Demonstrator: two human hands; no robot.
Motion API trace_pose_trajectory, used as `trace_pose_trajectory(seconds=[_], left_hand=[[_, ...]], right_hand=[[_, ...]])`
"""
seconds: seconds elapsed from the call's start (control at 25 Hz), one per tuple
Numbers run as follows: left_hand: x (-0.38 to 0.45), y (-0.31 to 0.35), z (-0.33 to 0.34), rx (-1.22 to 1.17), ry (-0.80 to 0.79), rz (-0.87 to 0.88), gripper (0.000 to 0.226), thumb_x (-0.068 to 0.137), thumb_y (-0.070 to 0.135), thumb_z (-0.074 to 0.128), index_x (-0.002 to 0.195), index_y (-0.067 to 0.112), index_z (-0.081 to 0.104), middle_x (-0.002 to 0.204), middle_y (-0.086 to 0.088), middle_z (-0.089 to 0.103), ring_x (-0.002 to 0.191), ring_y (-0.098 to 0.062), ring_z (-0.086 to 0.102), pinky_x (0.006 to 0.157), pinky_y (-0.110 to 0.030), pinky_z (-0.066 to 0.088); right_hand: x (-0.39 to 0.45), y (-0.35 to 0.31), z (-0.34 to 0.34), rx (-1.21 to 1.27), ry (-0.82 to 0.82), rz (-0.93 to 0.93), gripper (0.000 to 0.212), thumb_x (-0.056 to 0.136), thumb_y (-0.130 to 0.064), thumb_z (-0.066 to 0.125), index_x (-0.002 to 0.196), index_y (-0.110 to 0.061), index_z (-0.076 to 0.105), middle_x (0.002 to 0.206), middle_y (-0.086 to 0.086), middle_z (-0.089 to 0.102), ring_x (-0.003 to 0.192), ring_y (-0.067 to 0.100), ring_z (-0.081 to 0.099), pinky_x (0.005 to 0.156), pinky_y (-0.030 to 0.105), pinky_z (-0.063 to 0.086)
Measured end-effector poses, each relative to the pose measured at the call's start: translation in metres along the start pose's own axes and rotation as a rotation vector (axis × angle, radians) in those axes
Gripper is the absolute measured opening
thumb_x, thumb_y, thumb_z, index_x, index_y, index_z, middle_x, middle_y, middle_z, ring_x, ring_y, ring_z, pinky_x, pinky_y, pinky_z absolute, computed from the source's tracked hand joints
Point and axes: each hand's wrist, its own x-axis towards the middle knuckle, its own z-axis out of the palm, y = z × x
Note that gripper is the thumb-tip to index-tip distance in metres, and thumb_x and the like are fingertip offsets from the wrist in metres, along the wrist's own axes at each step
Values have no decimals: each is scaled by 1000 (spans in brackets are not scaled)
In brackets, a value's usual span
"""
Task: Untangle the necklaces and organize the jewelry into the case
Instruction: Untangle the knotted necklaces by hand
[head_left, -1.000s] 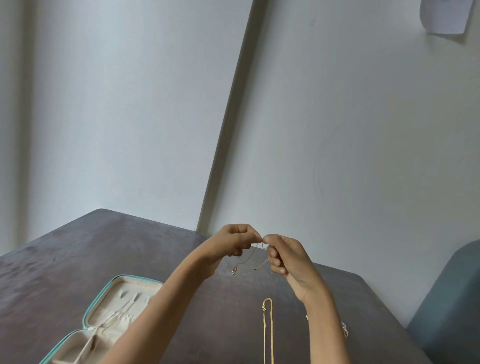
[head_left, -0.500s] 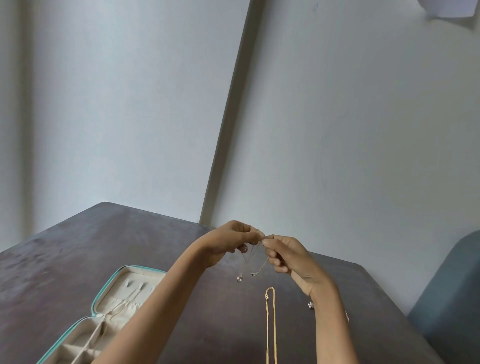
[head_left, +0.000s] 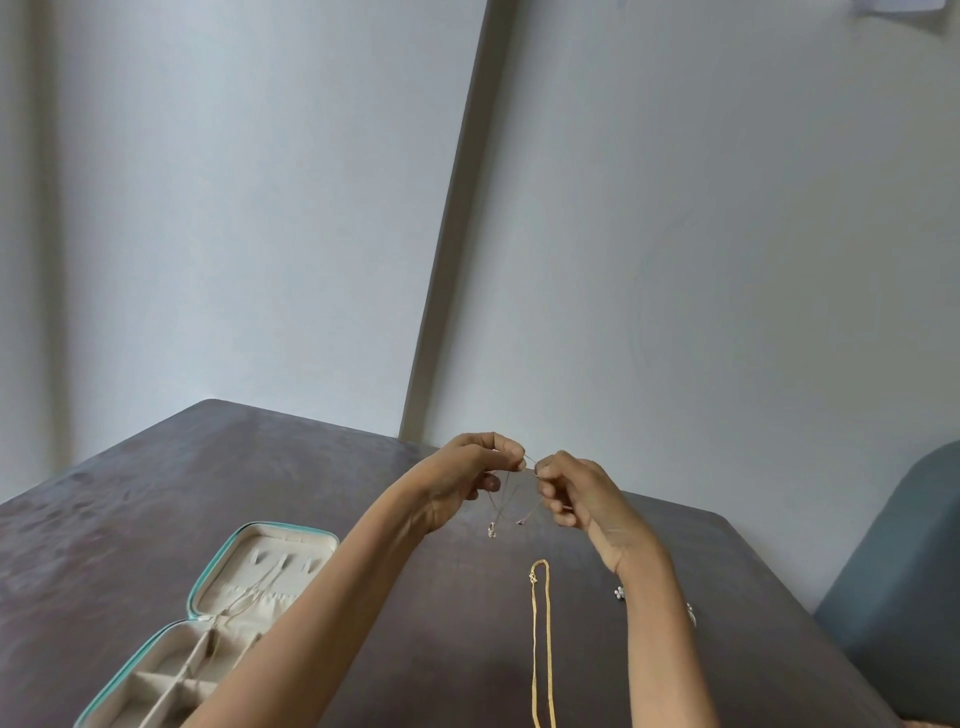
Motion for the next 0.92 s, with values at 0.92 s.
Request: trace_pose_trajectory(seconds=[0.92], left_hand=[[4,0,-2,24,224,51,19,95,10,46,80,19,50,76,5,58,49,-7,40,52,-21,25]], right_hand=[[7,1,16,186,10,49,17,88,-17,48,71,-15,47,53,-4,36,44,8,24,38,20,14]])
